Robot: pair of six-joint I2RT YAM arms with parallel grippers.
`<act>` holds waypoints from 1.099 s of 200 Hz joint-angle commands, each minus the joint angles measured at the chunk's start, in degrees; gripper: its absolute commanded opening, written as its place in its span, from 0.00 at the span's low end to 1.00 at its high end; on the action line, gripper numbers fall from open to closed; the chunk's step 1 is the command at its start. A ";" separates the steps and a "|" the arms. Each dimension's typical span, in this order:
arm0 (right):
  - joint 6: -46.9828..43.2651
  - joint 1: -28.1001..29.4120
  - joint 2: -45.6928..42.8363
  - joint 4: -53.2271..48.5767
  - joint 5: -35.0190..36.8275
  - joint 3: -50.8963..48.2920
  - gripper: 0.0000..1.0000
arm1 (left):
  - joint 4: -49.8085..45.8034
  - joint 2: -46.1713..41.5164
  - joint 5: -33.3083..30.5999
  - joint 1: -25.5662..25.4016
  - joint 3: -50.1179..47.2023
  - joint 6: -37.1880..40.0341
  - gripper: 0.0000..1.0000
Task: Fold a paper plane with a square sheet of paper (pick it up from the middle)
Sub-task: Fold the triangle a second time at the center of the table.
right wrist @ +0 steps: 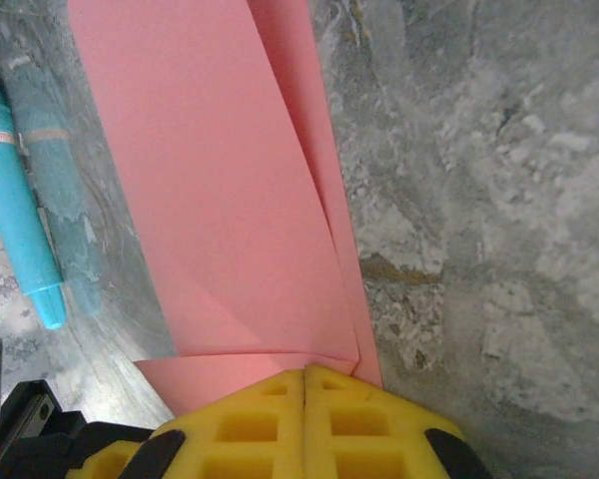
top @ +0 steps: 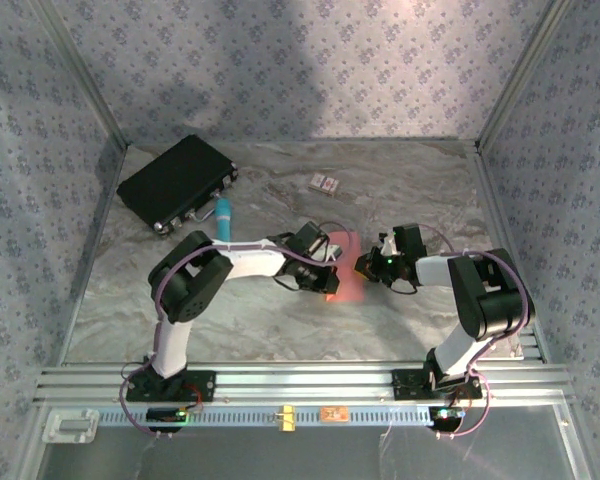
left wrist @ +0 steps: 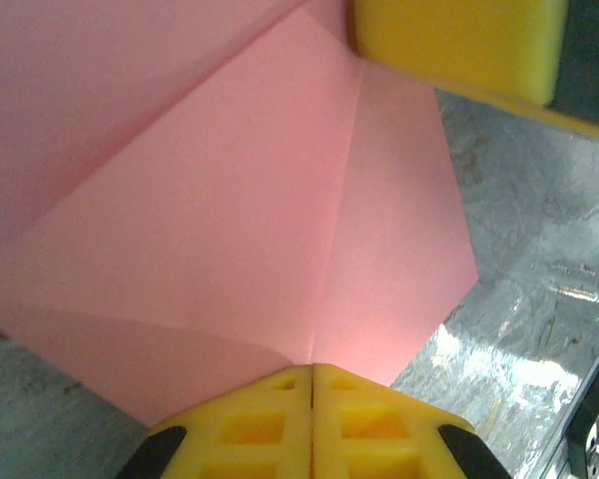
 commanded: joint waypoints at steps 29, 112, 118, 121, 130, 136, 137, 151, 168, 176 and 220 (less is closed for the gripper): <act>-1.70 -0.29 -0.14 -3.88 2.65 -0.88 0.00 | -5.82 -4.81 -3.13 -1.00 -5.18 2.32 0.09; -1.57 0.04 -0.29 -3.69 2.67 -0.96 0.00 | -7.51 -6.71 -4.23 -1.32 -6.10 4.69 0.08; -1.52 0.04 -0.23 -3.69 2.41 -0.89 0.00 | -7.09 -7.42 -4.34 -1.48 -6.28 4.70 0.08; -1.56 0.05 -0.20 -3.63 2.31 -0.94 0.00 | -6.87 -7.81 -4.50 -1.52 -6.45 4.62 0.08; -1.57 0.16 -0.23 -3.40 2.11 -0.87 0.00 | -5.96 -9.00 -4.97 -1.62 -6.92 4.29 0.08; -1.59 0.36 -0.24 -3.35 1.99 -0.79 0.00 | -5.39 -9.71 -5.22 -1.62 -7.21 4.03 0.08; -1.62 0.38 -0.24 -3.40 1.95 -0.74 0.00 | -5.31 -9.81 -5.30 -1.62 -7.21 3.97 0.08; -1.63 0.39 -0.22 -3.52 1.76 -0.44 0.00 | -5.27 -10.99 -6.54 -1.53 -7.12 3.78 0.08; -1.82 0.49 -0.49 -3.83 1.64 -0.34 0.00 | -3.77 -11.82 -6.68 -1.12 -7.19 2.94 0.07; -1.89 0.49 -0.72 -4.04 1.86 -0.34 0.00 | -2.78 -11.84 -6.04 -0.85 -7.03 2.32 0.07; -1.90 0.49 -0.94 -4.31 2.26 -0.52 0.00 | -0.63 -7.97 -0.43 -0.75 -1.68 1.64 0.07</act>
